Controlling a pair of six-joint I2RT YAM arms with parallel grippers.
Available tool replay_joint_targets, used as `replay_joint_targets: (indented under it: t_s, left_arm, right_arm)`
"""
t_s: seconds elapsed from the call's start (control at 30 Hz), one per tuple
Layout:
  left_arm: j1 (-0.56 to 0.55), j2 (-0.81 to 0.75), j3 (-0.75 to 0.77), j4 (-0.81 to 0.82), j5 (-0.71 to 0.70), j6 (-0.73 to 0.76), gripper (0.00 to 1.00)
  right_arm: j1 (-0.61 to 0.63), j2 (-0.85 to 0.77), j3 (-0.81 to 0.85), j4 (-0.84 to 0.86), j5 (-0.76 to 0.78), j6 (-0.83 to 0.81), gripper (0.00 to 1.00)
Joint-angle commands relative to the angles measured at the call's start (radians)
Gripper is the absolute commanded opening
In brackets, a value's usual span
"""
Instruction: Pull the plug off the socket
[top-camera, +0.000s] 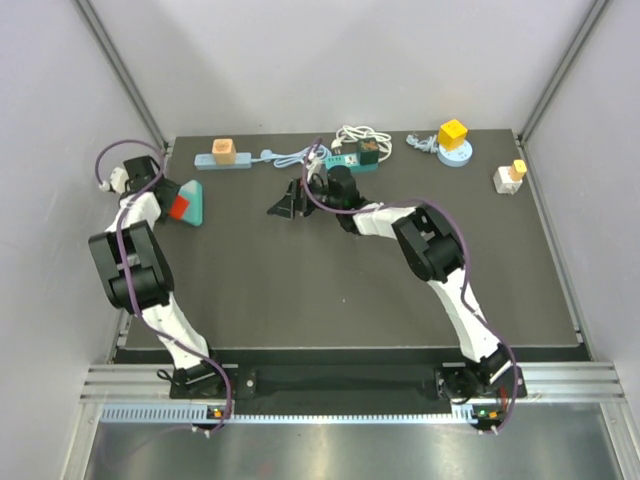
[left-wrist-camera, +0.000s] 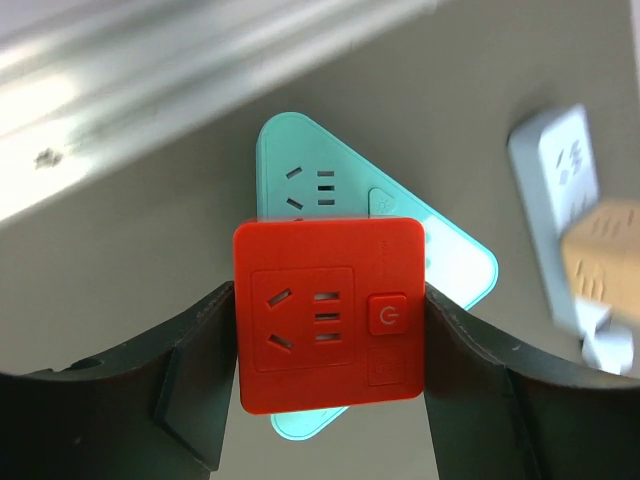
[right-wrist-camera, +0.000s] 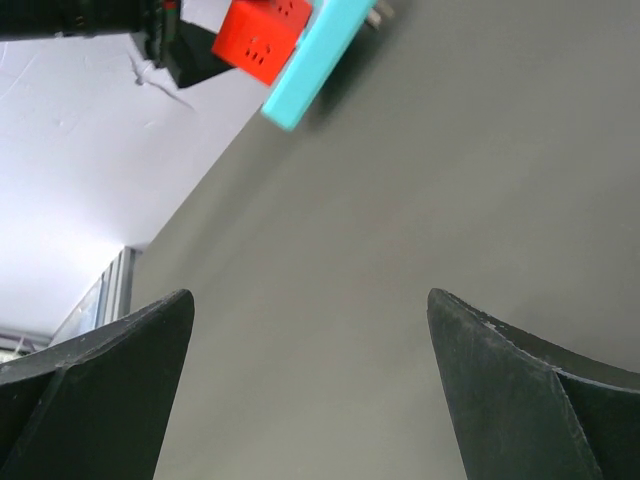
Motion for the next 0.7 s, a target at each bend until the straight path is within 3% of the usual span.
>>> replay_joint_targets:
  t_s: [0.0,0.3,0.5,0.67]
  left_arm:
    - [0.001,-0.143,-0.080,-0.027,0.092,0.012,0.00]
    - [-0.002,-0.497,-0.398,-0.012,0.208,0.050,0.00]
    - [-0.014,-0.723,-0.577,0.017,0.170,0.072,0.00]
    - [-0.017,-0.788,-0.653,0.057,0.136,0.109,0.00]
  right_arm:
    - [0.049,0.061,0.111,-0.005,-0.033,0.014,1.00]
    - [0.121,0.154,0.262,-0.051,0.022,0.122,0.96]
    - [0.173,0.254,0.429,-0.090,0.059,0.217,0.96]
    - [0.210,0.306,0.527,-0.115,0.073,0.240,0.94]
